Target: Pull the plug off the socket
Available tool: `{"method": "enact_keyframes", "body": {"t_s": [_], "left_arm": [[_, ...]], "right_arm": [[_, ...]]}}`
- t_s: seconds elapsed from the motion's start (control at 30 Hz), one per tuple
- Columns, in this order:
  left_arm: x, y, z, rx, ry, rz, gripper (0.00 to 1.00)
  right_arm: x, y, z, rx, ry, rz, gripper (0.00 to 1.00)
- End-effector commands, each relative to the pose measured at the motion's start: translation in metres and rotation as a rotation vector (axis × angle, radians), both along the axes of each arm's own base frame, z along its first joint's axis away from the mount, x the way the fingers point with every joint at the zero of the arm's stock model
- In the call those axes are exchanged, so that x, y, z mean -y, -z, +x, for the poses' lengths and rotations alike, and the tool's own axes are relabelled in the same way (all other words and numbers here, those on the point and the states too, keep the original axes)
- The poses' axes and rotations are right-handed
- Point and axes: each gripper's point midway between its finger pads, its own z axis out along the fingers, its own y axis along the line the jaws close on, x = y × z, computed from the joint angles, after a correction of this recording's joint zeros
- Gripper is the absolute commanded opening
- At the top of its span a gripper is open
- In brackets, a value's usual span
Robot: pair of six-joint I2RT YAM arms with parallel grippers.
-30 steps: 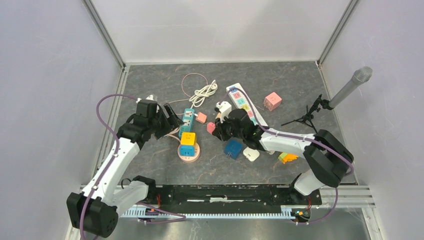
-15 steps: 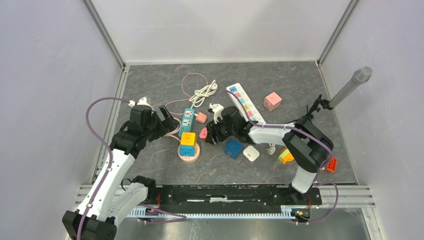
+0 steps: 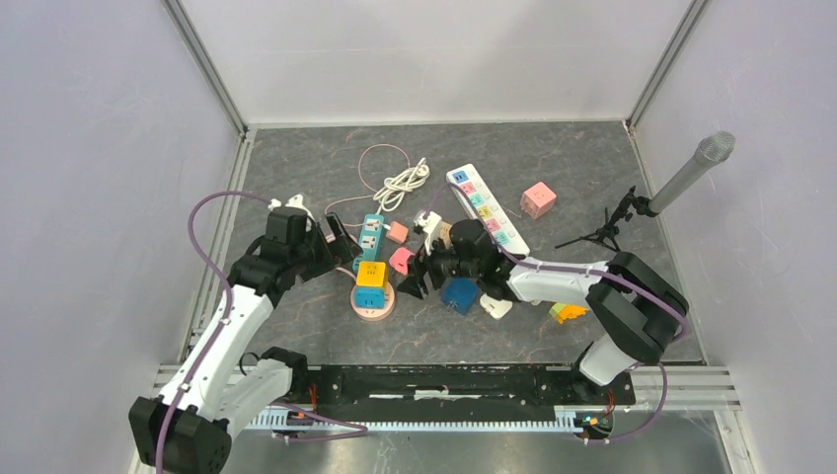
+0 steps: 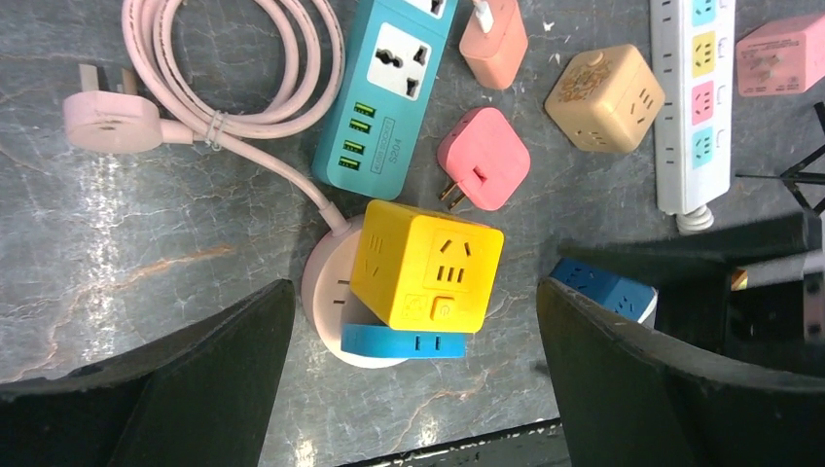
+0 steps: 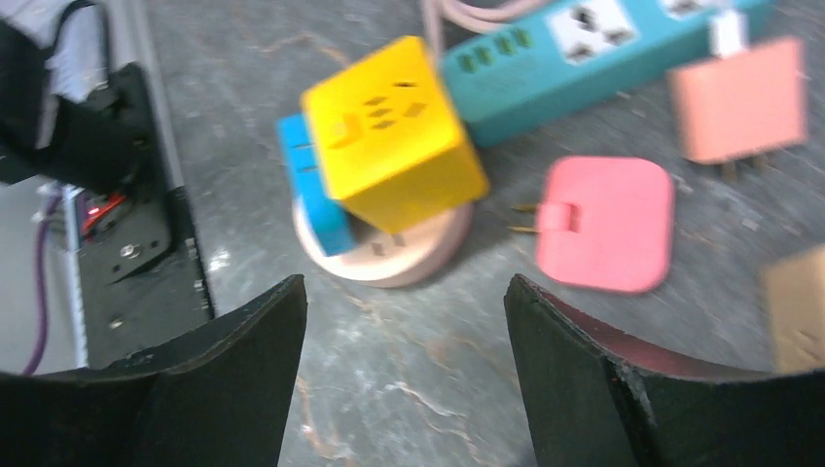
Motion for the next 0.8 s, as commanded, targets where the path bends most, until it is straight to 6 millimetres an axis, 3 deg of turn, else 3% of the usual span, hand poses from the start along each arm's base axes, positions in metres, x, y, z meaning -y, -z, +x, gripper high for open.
{"method": "enact_keyframes", "body": {"t_s": [0.0,0.1,0.3,0.57,0.67,0.77], "left_arm": [[0.011,0.009,0.004,-0.006,0.052,-0.031,1.00],[0.014,0.019,0.002,-0.046,0.063,-0.035,1.00],[0.015,0.033,-0.003,-0.089,0.081,-0.027,0.99],[0.020,0.053,-0.011,-0.180,0.090,-0.048,0.79],[0.019,0.063,-0.015,-0.211,0.082,-0.049,0.75],[0.017,0.072,-0.019,-0.236,0.070,-0.042,0.65]], "right_arm": [[-0.028,-0.029,-0.043,0.112,-0.187,0.156,0.79],[-0.039,-0.020,-0.058,0.084,-0.175,0.163,0.79],[-0.052,-0.010,-0.061,0.040,-0.122,0.205,0.79],[-0.063,-0.005,-0.053,0.102,-0.145,0.206,0.75],[-0.064,-0.010,-0.058,0.140,-0.195,0.234,0.73],[-0.064,-0.021,-0.073,0.170,-0.281,0.297,0.72]]}}
